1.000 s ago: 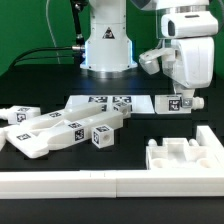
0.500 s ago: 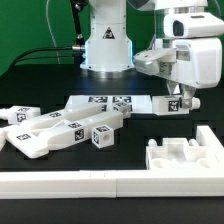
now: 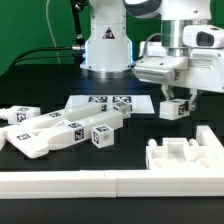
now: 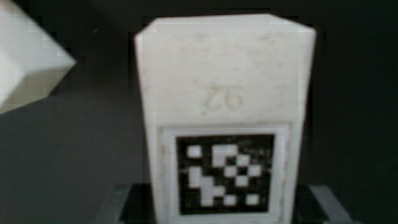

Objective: Assemble chair

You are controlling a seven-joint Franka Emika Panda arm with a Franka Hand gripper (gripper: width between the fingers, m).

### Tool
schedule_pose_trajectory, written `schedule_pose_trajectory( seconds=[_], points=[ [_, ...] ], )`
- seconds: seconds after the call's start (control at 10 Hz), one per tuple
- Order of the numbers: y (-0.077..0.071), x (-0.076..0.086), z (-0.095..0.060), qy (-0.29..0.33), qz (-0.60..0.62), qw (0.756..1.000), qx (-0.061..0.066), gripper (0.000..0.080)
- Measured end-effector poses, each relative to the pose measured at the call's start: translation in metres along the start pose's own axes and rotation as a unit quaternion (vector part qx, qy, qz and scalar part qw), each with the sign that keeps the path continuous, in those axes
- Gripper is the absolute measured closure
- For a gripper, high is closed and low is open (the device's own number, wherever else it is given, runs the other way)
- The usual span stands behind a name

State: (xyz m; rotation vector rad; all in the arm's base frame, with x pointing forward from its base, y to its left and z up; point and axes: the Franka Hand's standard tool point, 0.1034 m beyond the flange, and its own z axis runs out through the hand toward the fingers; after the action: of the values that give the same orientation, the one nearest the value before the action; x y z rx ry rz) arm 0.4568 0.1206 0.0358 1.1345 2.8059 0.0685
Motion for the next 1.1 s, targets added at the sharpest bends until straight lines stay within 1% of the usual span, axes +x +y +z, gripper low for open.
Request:
schedule_pose_trajectory(
  seconds=[0.1,0.2,0.3,0.4,0.5,0.6,0.7,0.8,0.9,1.0,1.1],
  points=[
    [-0.001,0.001,0.001,-0.001,-0.031,1.0,0.001,0.0515],
    [0.0,0.005,0.002,-0.001,0.0,1.0,0.002,0.0515],
    [0.002,0.02,0.004,-0.006,0.038,0.999,0.013,0.0515],
    [0.003,0.036,0.007,-0.011,0.058,0.998,0.02,0.0515],
    [0.003,0.047,0.013,-0.01,0.075,0.997,0.026,0.0515],
    [0.001,0.055,0.017,-0.008,0.077,0.996,0.035,0.0515],
    [0.0,0.055,0.018,-0.008,0.076,0.996,0.036,0.0515],
    [-0.001,0.054,0.018,-0.008,0.077,0.996,0.036,0.0463],
    [-0.001,0.054,0.018,-0.008,0.077,0.996,0.036,0.0327],
    [-0.001,0.054,0.018,-0.008,0.078,0.996,0.036,0.0327],
    [-0.001,0.054,0.018,-0.009,0.087,0.996,0.037,0.0185]
  ],
)
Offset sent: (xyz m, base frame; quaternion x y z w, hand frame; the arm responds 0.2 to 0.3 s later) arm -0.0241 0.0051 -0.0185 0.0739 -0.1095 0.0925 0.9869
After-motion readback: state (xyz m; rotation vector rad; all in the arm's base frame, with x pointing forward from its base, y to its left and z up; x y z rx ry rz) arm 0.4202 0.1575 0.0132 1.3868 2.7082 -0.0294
